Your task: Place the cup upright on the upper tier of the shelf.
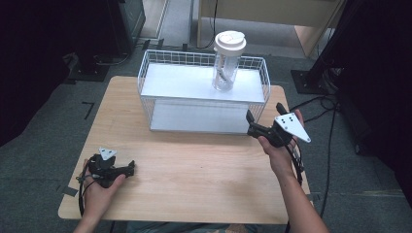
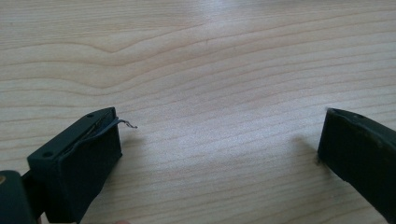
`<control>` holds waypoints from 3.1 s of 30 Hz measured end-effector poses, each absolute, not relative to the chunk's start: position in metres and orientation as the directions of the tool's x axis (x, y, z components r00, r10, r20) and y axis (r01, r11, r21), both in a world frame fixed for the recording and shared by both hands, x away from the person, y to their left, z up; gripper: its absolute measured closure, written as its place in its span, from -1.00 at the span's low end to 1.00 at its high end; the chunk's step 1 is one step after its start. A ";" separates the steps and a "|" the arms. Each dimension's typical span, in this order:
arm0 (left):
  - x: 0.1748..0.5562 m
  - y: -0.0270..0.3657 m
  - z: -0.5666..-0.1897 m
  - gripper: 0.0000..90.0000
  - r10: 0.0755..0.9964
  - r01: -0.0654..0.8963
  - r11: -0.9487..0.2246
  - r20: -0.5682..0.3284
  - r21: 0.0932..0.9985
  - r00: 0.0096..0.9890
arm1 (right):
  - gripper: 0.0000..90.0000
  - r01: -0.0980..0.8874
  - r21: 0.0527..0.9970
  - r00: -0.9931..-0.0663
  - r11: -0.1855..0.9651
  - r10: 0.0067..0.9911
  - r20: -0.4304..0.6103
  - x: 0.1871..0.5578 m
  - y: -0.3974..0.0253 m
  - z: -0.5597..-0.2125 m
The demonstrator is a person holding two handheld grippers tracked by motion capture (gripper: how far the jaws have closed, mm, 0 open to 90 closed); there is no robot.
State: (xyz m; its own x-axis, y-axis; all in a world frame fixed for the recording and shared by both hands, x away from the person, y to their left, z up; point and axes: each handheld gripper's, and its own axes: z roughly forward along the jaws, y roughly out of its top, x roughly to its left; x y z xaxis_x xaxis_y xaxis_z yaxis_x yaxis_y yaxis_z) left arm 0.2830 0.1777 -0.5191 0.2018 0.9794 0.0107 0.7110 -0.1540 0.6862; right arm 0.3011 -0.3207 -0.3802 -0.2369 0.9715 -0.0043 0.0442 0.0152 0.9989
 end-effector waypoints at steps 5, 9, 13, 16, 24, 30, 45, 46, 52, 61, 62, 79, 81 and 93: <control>0.283 0.178 -0.519 -1.00 0.979 0.712 -0.157 0.012 0.685 0.204 | -1.00 0.056 0.998 -0.220 0.015 0.975 -0.002 0.295 -0.330 -0.389; 0.283 0.178 -0.519 -1.00 0.979 0.712 -0.157 0.013 0.684 0.204 | -1.00 0.074 0.997 -0.204 0.011 0.979 0.005 0.290 -0.340 -0.398; 0.283 0.178 -0.519 -1.00 0.979 0.712 -0.156 0.011 0.685 0.203 | -1.00 0.095 0.995 -0.189 0.013 0.982 0.005 0.283 -0.350 -0.408; 0.283 0.178 -0.519 -1.00 0.979 0.712 -0.156 0.012 0.685 0.204 | -1.00 0.101 0.995 -0.182 0.013 0.983 0.006 0.281 -0.354 -0.412; 0.283 0.178 -0.519 -1.00 0.979 0.712 -0.156 0.012 0.685 0.204 | -1.00 0.132 0.991 -0.159 0.003 0.987 0.018 0.271 -0.369 -0.427; 0.283 0.178 -0.519 -1.00 0.979 0.712 -0.156 0.012 0.685 0.203 | -1.00 0.155 0.988 -0.142 0.001 0.990 0.021 0.264 -0.378 -0.438; 0.283 0.178 -0.519 -1.00 0.979 0.712 -0.156 0.012 0.685 0.203 | -1.00 0.230 0.973 -0.107 -0.013 0.993 0.038 0.248 -0.401 -0.468; 0.283 0.178 -0.519 -1.00 0.979 0.712 -0.156 0.012 0.685 0.203 | -1.00 0.231 0.973 -0.105 -0.009 0.994 0.034 0.247 -0.402 -0.469; 0.283 0.178 -0.519 -1.00 0.979 0.712 -0.156 0.012 0.685 0.204 | -1.00 0.264 0.964 -0.091 0.013 0.996 0.012 0.241 -0.410 -0.480; 0.283 0.177 -0.519 -1.00 0.980 0.713 -0.153 0.012 0.685 0.199 | -1.00 0.311 0.950 -0.074 0.014 0.997 0.009 0.231 -0.423 -0.497; 0.283 0.177 -0.519 -1.00 0.980 0.713 -0.153 0.012 0.684 0.199 | -1.00 0.311 0.950 -0.074 0.014 0.997 0.009 0.231 -0.423 -0.497; 0.283 0.177 -0.519 -1.00 0.980 0.713 -0.153 0.012 0.685 0.199 | -1.00 0.477 0.878 -0.067 0.032 0.998 0.000 0.215 -0.435 -0.518; 0.283 0.177 -0.519 -1.00 0.980 0.713 -0.153 0.012 0.684 0.199 | -1.00 0.503 0.864 -0.066 0.037 0.998 -0.004 0.215 -0.435 -0.519; 0.283 0.177 -0.519 -1.00 0.980 0.713 -0.153 0.012 0.684 0.200 | -1.00 0.676 0.729 -0.106 0.104 0.993 -0.044 0.225 -0.425 -0.526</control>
State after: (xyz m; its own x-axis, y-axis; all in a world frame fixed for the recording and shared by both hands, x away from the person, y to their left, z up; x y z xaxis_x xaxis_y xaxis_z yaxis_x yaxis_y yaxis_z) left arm 0.2829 0.1775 -0.5190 0.1997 0.9798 0.0117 0.7128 -0.1535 0.6843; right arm 0.2252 -0.4246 -0.5259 -0.1055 0.9934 -0.0442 0.6760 0.1043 0.7295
